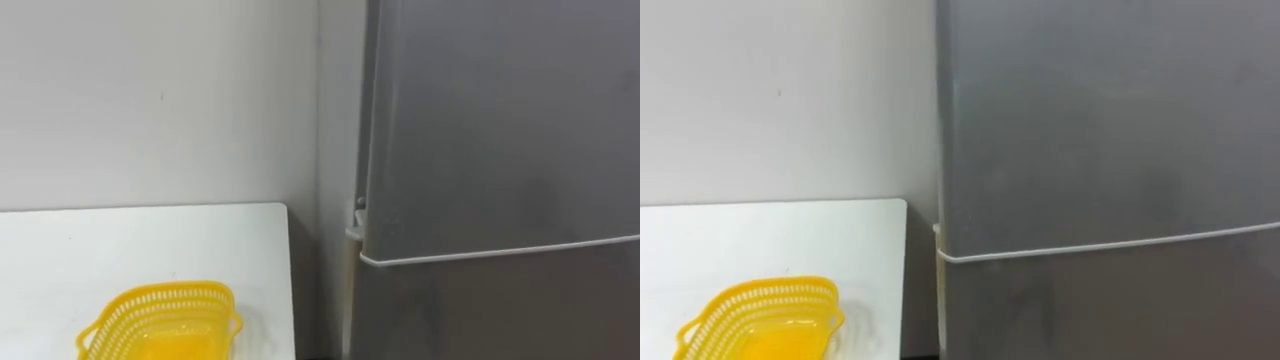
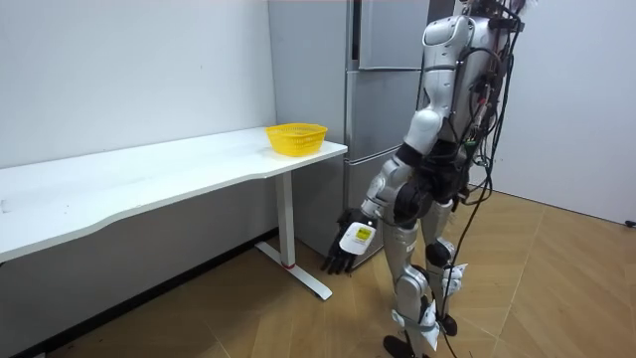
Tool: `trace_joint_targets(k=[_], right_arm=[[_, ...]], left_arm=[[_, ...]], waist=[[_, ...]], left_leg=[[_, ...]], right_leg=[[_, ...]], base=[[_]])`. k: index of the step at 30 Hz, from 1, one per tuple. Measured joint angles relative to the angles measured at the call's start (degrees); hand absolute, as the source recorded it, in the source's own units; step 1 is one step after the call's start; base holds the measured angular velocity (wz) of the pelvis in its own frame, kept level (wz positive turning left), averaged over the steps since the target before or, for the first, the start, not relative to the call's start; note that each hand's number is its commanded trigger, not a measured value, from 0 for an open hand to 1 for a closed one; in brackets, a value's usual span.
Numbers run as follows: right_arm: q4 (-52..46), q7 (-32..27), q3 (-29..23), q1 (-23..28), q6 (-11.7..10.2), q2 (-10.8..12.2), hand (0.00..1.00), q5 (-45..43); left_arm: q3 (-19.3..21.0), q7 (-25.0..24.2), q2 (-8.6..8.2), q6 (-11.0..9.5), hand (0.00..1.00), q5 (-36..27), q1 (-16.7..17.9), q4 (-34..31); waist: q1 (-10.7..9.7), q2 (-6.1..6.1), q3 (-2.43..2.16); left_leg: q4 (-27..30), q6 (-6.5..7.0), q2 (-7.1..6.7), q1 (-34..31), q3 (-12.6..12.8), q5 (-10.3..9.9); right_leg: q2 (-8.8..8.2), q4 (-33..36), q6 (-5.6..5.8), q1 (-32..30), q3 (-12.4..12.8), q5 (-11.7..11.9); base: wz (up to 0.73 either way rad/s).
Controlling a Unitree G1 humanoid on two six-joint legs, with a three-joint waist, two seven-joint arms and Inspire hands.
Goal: Retrieve from the upper fridge
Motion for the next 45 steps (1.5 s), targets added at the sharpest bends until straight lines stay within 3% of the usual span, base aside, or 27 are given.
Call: trace_joint_targets(k=[2, 5, 8, 11, 17, 18, 20, 22, 27, 32, 35, 37, 41, 45], right_arm=[[-0.10, -0.32, -0.01, 0.10, 0.00, 0.01, 0.00, -0.16], [-1.13, -0.53, -0.01, 0.21, -0.56, -0.02, 0.00, -2.29], [-3.26, -0.55, -0.01, 1.04, -0.81, 0.04, 0.00, -3.56], [-5.76, -0.90, -0.44, 2.60, -0.79, 0.08, 0.00, -6.45], [-8.02, -1.86, -0.70, 2.84, -1.59, 0.23, 0.00, -10.86], [-8.02, -1.87, -0.58, 3.02, -1.86, 0.26, 0.00, -11.04], [-7.95, -1.80, -0.64, 3.64, -1.91, 0.20, 0.00, -11.48], [-7.77, -1.76, -0.64, 4.13, -1.88, 0.11, 0.00, -11.51], [-7.71, -1.15, -0.75, 4.72, -1.43, 0.12, 0.00, -11.59], [-6.46, 0.52, -0.68, 4.48, -1.26, 0.05, 0.00, -12.94], [-6.23, 1.32, -0.76, 4.25, -1.28, -0.17, 0.00, -13.54], [-6.35, 2.54, -0.66, 3.89, -1.25, -0.54, 0.00, -13.51], [-6.08, 3.11, -0.67, 3.29, -0.60, -0.82, 0.00, -13.61], [-4.34, 3.79, -0.66, 1.87, -0.55, -1.08, 0.00, -13.60]], left_arm=[[0.16, 2.88, -0.06, -1.16, 0.00, -5.43, -0.12, -3.69], [2.19, 7.15, 0.04, -4.62, 0.00, -14.44, -1.56, -7.19], [2.92, 10.65, 0.00, -5.92, 0.00, -18.16, -1.60, -10.76], [3.23, 16.51, -0.02, -7.06, 0.00, -18.22, -0.84, -21.07], [3.91, 26.83, 0.59, -11.79, 0.00, -7.41, -1.12, -36.91], [4.16, 28.63, 0.85, -12.28, 0.00, -3.00, -1.35, -39.09], [4.56, 31.30, 0.86, -12.45, 0.00, 2.36, -1.23, -44.85], [4.98, 32.92, 1.81, -13.96, 0.00, 8.12, -1.21, -50.38], [4.73, 34.37, 2.29, -14.01, 0.00, 15.71, -1.25, -61.85], [3.10, 31.57, 3.31, -14.00, 0.00, 20.73, -1.32, -72.68], [0.76, 25.62, 4.19, -13.98, 0.00, 22.16, -1.89, -77.22], [-1.04, 20.90, 4.85, -13.36, 0.00, 22.10, -2.92, -79.46], [-3.90, 14.07, 5.05, -12.47, 0.00, 21.97, -4.57, -81.70], [-7.70, 4.68, 6.10, -9.87, 0.00, 22.03, -8.09, -81.69]], waist=[[0.41, 0.00, 0.01], [0.88, 0.04, -0.03], [1.54, 0.00, -0.05], [2.06, -0.49, -0.08], [2.07, -0.22, -0.15], [2.08, -0.15, -0.16], [2.15, -0.24, -0.18], [2.13, -0.17, -0.15], [1.67, 0.16, -0.09], [-0.40, 0.54, -0.04], [-1.16, 1.01, 0.12], [-1.38, 1.36, 0.50], [-2.99, 1.42, 0.51], [-4.36, 1.39, 0.50]], left_leg=[[0.00, -0.03, -0.04, -0.15, -0.52, 0.02], [0.01, -0.06, -0.05, 0.00, -0.63, 0.05], [-0.01, -0.06, -0.08, 0.17, -0.46, 0.05], [0.01, -0.06, -0.07, 0.08, -0.71, 0.05], [0.20, -0.06, -0.09, 0.18, -0.76, 0.05], [0.17, -0.06, -0.09, 0.13, -0.80, 0.05], [0.11, -0.06, -0.09, 0.18, -0.88, 0.05], [0.10, -0.06, -0.09, 0.60, -1.10, 0.05], [0.09, -0.06, -0.17, 0.71, -1.64, 0.04], [0.33, -0.02, -0.41, 0.29, -2.88, 0.07], [0.32, -0.02, -0.43, 0.30, -2.92, 0.07], [0.28, -0.02, -0.41, 0.15, -2.90, 0.07], [0.32, -0.02, -0.43, 0.10, -2.95, 0.07], [0.49, -0.01, -0.55, -0.17, -2.71, 0.08]], right_leg=[[-0.03, -0.06, -0.01, -0.03, -0.32, -0.01], [-0.03, -0.03, -0.03, -0.04, -0.32, -0.02], [0.01, 0.01, -0.03, -0.04, 0.09, -0.02], [-0.01, 0.08, -0.03, 0.04, -0.25, -0.02], [-0.15, 0.21, -0.03, 0.14, -0.62, -0.02], [-0.12, 0.20, -0.03, 0.07, -0.64, -0.02], [-0.08, 0.20, -0.04, 0.13, -0.65, -0.02], [-0.05, -0.01, -0.04, 0.99, -0.85, -0.02], [-0.20, 0.00, -0.03, 0.97, -1.56, -0.02], [-0.46, -0.04, -0.02, 1.30, -2.93, -0.03], [-0.50, -0.10, 0.01, 1.66, -2.98, -0.05], [-0.48, -0.05, 0.01, 1.68, -2.98, -0.05], [-0.48, 0.01, 0.06, 1.66, -2.98, -0.11], [-0.58, -0.12, 0.11, 1.55, -2.99, -0.13]], base=[[0.10], [0.00], [-0.07], [0.04], [0.00], [0.00], [0.00], [0.05], [0.05], [0.12], [0.01], [0.00], [0.00], [0.00]])
